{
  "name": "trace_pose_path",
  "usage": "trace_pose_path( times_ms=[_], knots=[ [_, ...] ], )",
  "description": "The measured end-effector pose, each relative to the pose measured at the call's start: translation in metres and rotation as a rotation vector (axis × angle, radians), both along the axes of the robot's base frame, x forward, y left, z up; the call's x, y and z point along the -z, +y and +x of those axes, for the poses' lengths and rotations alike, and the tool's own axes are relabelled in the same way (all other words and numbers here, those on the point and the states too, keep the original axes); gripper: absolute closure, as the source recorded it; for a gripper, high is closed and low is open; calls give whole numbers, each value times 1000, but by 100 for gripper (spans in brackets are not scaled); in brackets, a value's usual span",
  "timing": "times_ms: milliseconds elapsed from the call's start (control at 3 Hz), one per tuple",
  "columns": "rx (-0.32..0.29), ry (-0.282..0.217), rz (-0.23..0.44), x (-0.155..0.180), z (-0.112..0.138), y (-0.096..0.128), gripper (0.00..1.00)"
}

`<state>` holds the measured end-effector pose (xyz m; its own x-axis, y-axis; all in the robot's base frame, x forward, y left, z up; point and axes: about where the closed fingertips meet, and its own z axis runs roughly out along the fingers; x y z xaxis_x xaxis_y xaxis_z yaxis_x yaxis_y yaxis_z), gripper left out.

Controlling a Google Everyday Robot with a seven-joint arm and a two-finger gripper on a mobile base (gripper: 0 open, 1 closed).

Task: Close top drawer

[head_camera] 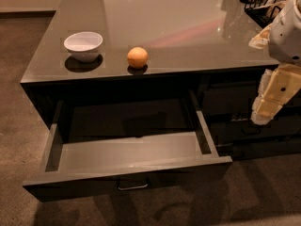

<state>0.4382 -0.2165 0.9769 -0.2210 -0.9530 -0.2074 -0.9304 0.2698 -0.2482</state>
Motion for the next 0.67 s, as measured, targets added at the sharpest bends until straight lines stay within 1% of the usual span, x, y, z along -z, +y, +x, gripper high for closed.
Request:
trace_pose_path(
  times_ms=[333,667],
  knots=[
    [-1,-2,0,0,0,1,0],
    [-36,29,4,31,4,24,0]
  ],
)
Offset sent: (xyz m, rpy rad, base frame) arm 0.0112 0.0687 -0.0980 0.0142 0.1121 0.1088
